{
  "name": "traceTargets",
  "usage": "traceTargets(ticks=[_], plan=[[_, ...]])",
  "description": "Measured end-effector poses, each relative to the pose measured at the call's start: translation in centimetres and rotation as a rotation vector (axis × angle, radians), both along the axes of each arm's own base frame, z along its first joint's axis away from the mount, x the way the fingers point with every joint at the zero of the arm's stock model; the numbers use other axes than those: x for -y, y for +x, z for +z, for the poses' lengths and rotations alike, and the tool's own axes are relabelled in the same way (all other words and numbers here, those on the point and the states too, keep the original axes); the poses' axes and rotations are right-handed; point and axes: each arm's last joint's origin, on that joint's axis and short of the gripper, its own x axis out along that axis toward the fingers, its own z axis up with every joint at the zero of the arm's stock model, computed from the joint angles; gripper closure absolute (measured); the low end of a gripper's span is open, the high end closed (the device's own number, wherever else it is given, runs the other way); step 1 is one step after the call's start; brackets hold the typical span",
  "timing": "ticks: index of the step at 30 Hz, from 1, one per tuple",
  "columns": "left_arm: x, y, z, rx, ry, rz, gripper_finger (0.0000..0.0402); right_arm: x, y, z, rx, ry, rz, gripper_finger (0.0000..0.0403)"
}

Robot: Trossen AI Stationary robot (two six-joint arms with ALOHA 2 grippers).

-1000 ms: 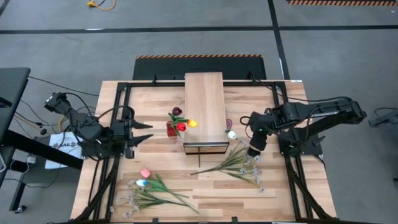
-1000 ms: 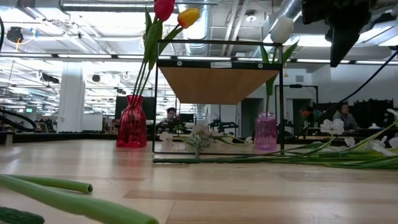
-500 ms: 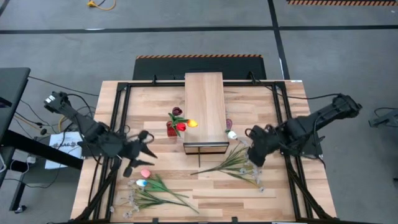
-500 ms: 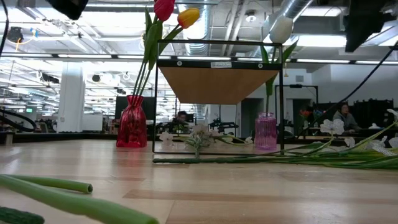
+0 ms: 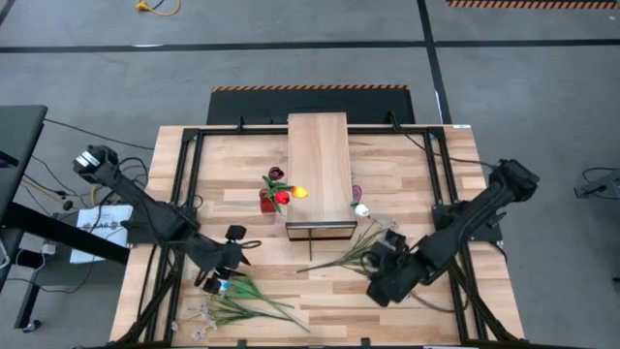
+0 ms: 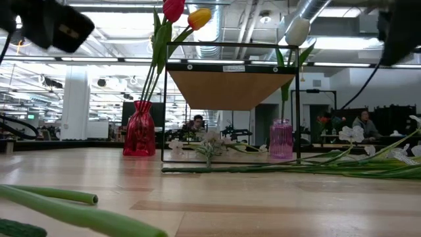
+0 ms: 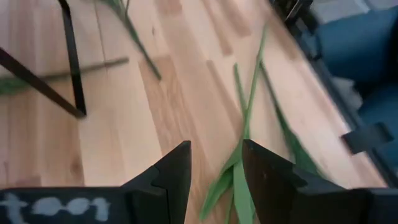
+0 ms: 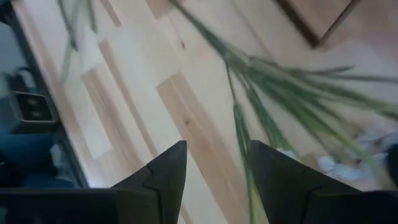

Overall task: Pick and place flowers into a vace then onto a shelf
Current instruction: Put the pink tulip into the purple flower vase

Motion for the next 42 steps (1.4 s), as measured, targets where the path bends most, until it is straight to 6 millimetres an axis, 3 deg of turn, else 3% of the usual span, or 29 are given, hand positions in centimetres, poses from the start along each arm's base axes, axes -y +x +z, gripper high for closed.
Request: traceTargets(ticks=[8, 20, 29, 37, 42], plan=[[1.0, 1.0, -4.0, -0.250, 0.046, 0.009, 0.0271, -2.8, 0.9, -3.3, -0.060, 0.081, 0.008, 0.0230], [2.2, 1.9, -8.7, -0.503, 0.047, -0.002, 0.0271, -3.9, 0.5, -3.0, -0.020, 0.138, -0.018, 0.0235], [2.1, 2.0, -8.6, -0.479, 0.083, 0.002, 0.0278, -3.9, 0.6, -3.0, -0.019, 0.139, -0.018, 0.0237], [2.5, 2.6, -7.3, -0.442, 0.143, -0.048, 0.0383, -3.9, 0.6, -3.0, -0.019, 0.139, -0.018, 0.0251], [3.1, 2.9, -5.9, -0.411, 0.236, -0.058, 0.0395, -3.9, 0.6, -3.0, -0.017, 0.140, -0.018, 0.0265]])
